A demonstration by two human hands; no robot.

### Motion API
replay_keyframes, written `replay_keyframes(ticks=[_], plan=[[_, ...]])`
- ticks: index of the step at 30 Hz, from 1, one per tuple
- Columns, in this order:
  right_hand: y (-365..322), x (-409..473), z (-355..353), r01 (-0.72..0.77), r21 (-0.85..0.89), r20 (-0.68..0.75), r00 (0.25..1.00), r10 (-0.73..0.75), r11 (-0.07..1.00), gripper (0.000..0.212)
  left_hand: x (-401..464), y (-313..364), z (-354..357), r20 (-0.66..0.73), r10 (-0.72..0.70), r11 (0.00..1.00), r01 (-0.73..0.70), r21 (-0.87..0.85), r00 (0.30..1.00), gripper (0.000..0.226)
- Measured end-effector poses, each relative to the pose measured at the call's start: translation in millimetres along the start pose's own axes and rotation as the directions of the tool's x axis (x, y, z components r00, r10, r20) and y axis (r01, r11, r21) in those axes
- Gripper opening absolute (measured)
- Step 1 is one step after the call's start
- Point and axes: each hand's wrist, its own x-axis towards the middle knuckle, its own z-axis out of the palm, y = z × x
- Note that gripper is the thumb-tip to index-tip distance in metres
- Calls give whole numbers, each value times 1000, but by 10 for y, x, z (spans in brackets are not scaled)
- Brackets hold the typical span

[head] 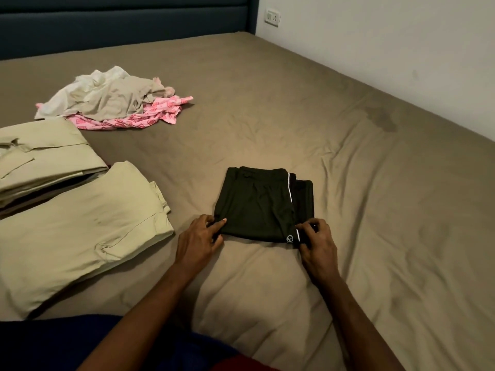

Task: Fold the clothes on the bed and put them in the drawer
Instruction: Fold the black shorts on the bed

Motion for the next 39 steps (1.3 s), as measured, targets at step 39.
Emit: replay_keyframes(ticks=[39], plan=[[-455, 753, 381, 97, -163, 121, 990, -77, 982, 73, 201, 390, 58, 255, -128, 983, 88, 162, 959, 73]])
